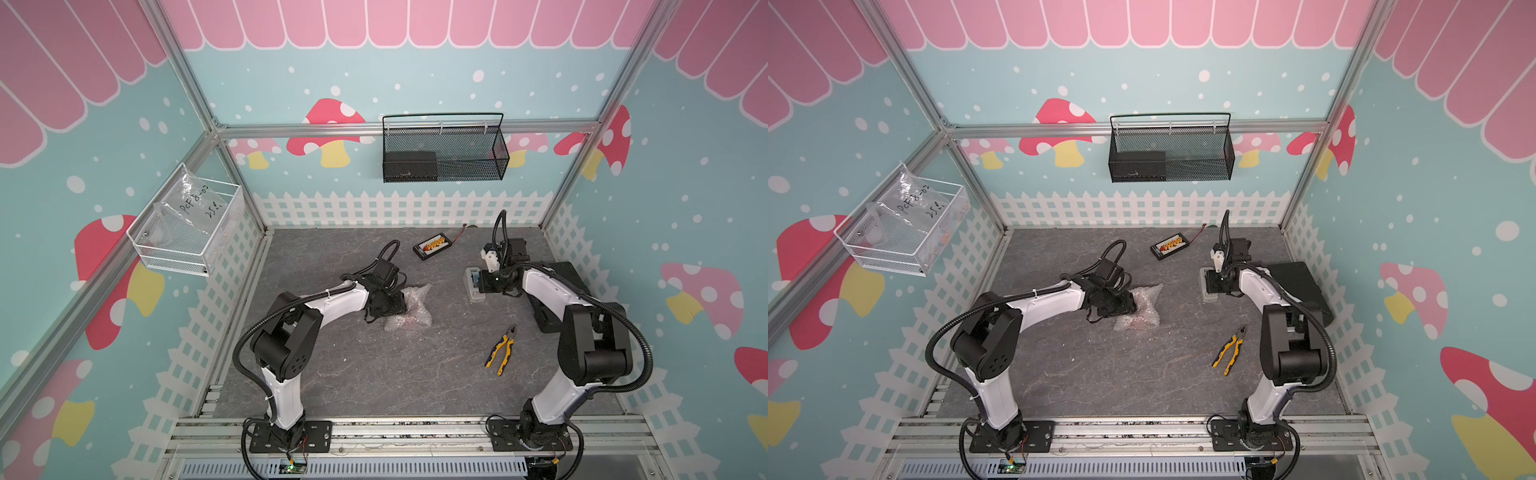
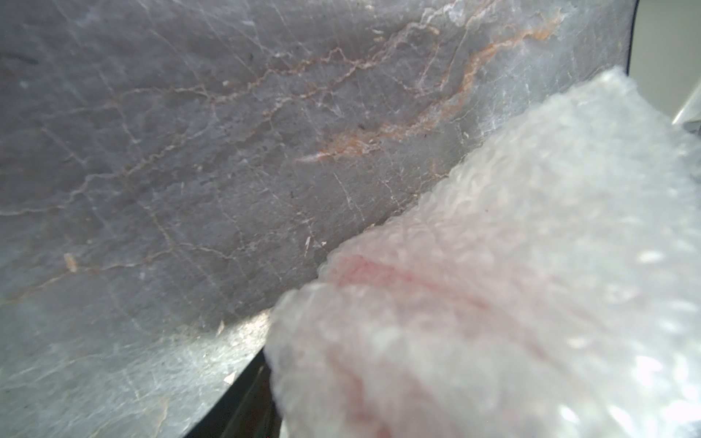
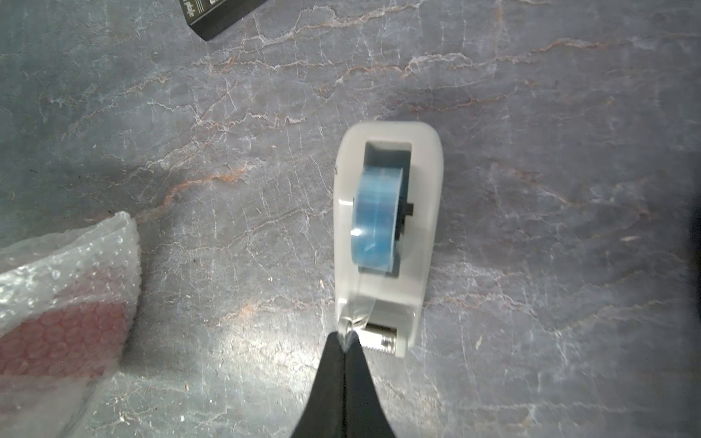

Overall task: Wrap mugs in bubble wrap
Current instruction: Tear off the tape using the Tape Cutter.

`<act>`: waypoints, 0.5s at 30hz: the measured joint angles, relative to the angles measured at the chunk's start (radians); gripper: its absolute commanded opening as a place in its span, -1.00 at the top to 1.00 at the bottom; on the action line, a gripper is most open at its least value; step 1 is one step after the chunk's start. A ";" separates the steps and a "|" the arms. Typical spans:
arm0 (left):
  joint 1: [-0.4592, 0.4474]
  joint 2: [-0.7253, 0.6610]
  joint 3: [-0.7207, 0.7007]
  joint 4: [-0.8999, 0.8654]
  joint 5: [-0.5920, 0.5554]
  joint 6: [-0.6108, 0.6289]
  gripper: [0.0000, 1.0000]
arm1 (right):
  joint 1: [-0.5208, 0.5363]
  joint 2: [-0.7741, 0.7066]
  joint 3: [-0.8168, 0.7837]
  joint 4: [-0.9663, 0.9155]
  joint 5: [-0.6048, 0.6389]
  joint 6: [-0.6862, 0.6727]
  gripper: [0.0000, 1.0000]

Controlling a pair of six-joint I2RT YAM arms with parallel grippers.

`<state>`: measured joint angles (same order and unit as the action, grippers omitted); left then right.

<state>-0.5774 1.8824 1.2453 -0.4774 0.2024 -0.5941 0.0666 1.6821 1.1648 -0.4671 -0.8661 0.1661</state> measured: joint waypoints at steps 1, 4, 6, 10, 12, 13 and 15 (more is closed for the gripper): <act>0.000 0.000 0.000 0.000 0.000 0.000 -0.19 | 0.000 -0.026 -0.024 -0.002 0.006 0.005 1.00; 0.000 0.000 0.000 0.000 0.000 0.000 -0.19 | 0.001 -0.108 -0.111 -0.010 0.021 0.027 1.00; 0.000 0.000 0.000 0.000 0.000 0.000 -0.19 | 0.001 -0.164 -0.173 -0.018 0.027 0.046 1.00; 0.000 0.000 0.000 0.000 0.000 0.000 -0.19 | 0.001 -0.265 -0.287 -0.029 0.033 0.082 1.00; 0.000 0.000 0.000 0.000 0.000 0.000 -0.19 | 0.001 -0.311 -0.343 -0.032 0.031 0.098 1.00; 0.000 0.000 0.001 0.000 0.000 0.000 -0.19 | 0.001 -0.333 -0.372 -0.032 0.031 0.107 1.00; 0.000 0.000 0.001 -0.001 0.000 0.000 -0.19 | 0.001 -0.363 -0.424 -0.030 0.030 0.121 1.00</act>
<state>-0.5774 1.8824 1.2465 -0.4782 0.2028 -0.5938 0.0677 1.3190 0.7410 -0.4969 -0.8364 0.2874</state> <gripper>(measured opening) 0.595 0.048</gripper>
